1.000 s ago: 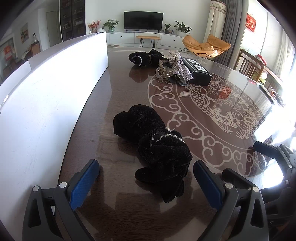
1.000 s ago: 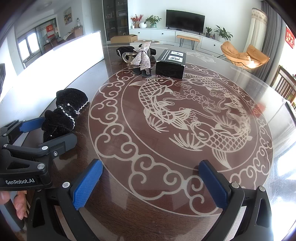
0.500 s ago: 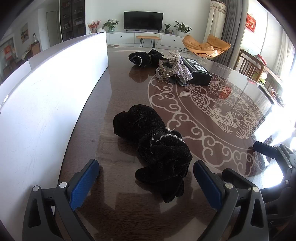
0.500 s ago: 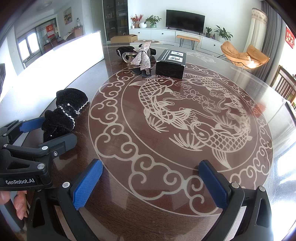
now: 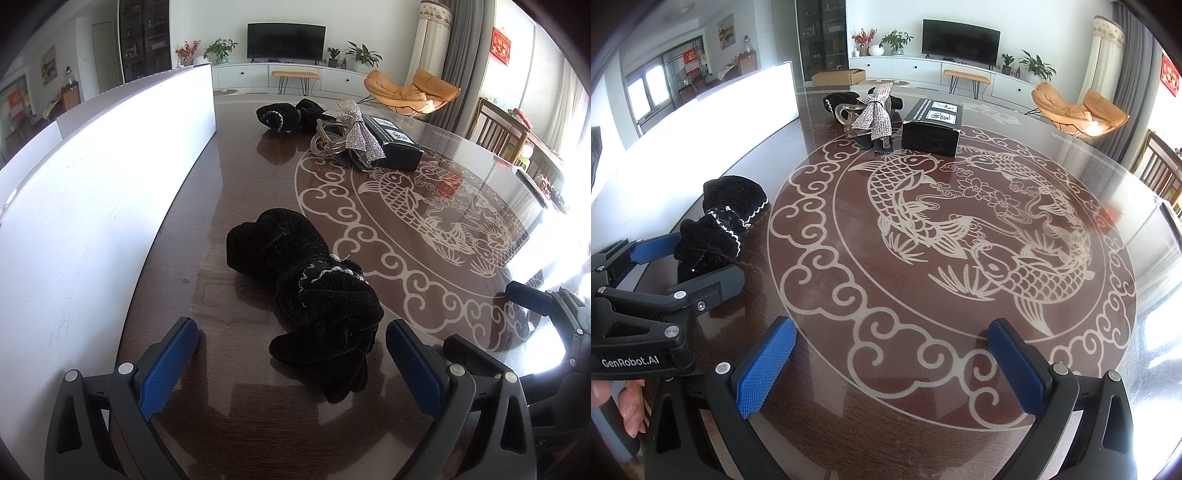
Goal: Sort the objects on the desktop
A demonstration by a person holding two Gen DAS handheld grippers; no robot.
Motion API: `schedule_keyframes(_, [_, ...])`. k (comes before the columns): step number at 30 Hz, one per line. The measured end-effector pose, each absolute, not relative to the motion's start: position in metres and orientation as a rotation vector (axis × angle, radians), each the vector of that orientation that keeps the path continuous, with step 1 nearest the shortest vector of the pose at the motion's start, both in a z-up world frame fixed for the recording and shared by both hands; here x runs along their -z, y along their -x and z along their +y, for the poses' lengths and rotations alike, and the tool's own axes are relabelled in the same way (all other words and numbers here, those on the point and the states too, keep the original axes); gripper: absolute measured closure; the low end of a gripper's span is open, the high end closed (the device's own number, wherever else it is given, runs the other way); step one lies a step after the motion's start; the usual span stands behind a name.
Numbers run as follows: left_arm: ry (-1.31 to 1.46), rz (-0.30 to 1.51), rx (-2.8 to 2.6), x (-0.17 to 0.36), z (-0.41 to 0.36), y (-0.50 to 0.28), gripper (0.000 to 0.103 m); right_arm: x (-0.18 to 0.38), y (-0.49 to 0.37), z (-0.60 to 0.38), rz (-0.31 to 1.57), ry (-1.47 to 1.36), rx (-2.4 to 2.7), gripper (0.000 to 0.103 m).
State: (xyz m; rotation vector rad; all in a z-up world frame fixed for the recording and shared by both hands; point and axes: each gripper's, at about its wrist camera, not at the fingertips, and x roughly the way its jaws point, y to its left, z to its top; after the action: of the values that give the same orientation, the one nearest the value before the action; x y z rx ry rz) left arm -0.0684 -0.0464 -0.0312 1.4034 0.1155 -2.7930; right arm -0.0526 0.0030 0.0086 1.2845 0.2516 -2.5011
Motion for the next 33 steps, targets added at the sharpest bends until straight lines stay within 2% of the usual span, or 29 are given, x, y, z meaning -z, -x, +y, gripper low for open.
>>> schedule_keyframes(33, [-1.405, 0.113, 2.786, 0.0313, -0.0467, 0.0699, 0.000, -0.0086, 0.0526, 0.0031, 0.252, -1.284, 2.501, 0.000])
